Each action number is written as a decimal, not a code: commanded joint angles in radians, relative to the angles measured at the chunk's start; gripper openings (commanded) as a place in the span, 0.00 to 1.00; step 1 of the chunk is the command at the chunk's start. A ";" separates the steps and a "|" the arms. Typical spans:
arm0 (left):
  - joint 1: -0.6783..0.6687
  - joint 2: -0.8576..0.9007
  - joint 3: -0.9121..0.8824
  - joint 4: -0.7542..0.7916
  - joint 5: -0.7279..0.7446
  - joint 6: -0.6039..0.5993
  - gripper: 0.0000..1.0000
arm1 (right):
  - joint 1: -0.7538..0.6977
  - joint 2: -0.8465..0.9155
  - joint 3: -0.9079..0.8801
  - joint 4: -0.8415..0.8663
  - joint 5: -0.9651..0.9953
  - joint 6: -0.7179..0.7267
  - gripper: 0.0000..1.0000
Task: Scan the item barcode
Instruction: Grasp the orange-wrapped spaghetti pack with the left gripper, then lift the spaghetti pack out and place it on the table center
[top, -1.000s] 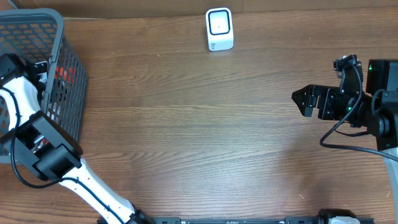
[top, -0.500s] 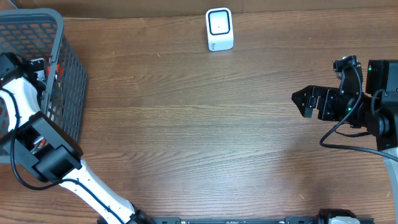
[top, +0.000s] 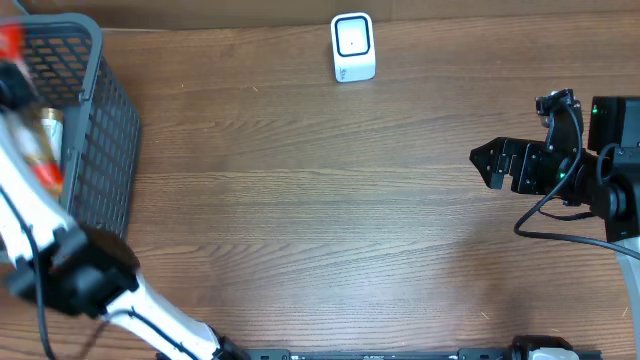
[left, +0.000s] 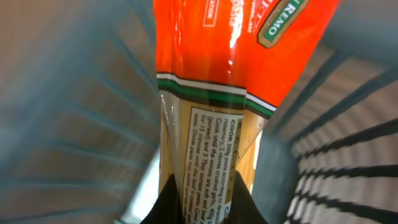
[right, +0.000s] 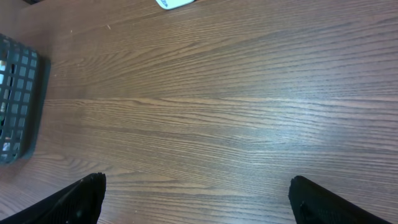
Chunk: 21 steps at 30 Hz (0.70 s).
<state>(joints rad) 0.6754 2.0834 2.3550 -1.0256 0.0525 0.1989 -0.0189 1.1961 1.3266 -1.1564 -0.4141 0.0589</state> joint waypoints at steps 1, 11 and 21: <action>-0.026 -0.241 0.115 0.010 0.051 -0.051 0.04 | 0.001 -0.001 0.022 0.003 0.002 0.000 0.97; -0.373 -0.385 0.113 -0.161 0.076 -0.213 0.04 | 0.001 -0.001 0.022 0.003 0.002 0.000 0.97; -0.686 -0.164 -0.091 -0.413 0.072 -0.408 0.04 | 0.001 -0.001 0.022 0.002 0.002 -0.005 0.97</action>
<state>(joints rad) 0.0658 1.8572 2.3367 -1.4517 0.1207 -0.1322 -0.0189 1.1961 1.3266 -1.1564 -0.4141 0.0589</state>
